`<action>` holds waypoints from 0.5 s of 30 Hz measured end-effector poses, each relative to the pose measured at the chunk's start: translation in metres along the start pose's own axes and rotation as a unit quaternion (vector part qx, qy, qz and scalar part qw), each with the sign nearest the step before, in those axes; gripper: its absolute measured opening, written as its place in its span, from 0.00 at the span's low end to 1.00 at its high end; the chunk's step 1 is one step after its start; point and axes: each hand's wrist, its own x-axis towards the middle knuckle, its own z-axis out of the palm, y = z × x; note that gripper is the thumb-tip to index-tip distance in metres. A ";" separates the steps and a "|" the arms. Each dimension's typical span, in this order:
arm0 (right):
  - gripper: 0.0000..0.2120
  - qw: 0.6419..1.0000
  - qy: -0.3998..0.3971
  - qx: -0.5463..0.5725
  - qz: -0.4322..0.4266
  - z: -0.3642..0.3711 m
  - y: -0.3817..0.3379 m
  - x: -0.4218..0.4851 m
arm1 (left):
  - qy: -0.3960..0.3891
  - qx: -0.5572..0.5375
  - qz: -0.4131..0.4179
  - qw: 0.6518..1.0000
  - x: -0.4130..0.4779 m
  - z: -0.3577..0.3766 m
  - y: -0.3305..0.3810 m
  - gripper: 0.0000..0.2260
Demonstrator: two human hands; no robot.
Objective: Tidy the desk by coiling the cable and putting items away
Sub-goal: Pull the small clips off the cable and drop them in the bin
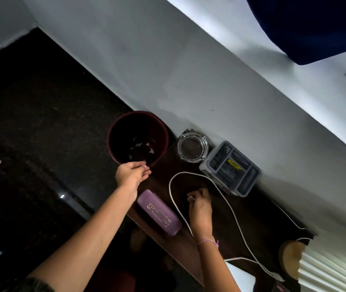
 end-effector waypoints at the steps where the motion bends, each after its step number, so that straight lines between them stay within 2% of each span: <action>1: 0.09 0.999 0.006 0.027 0.019 -0.002 -0.002 0.000 | -0.002 0.001 0.001 1.000 -0.001 0.001 -0.001 0.09; 4: 0.08 0.987 0.050 0.153 0.030 -0.008 -0.019 -0.001 | -0.003 0.007 0.007 1.000 -0.006 0.005 -0.004 0.09; 8: 0.10 0.943 0.093 0.319 0.018 -0.014 -0.056 -0.003 | -0.053 -0.014 -0.020 0.998 -0.020 0.013 -0.003 0.08; 11: 0.09 0.923 0.120 0.363 0.051 -0.018 -0.079 -0.002 | -0.110 -0.039 -0.061 0.991 -0.031 0.019 0.001 0.04; 15: 0.12 0.922 0.109 0.368 0.043 -0.023 -0.099 -0.001 | -0.126 -0.075 -0.074 0.986 -0.034 0.019 0.005 0.02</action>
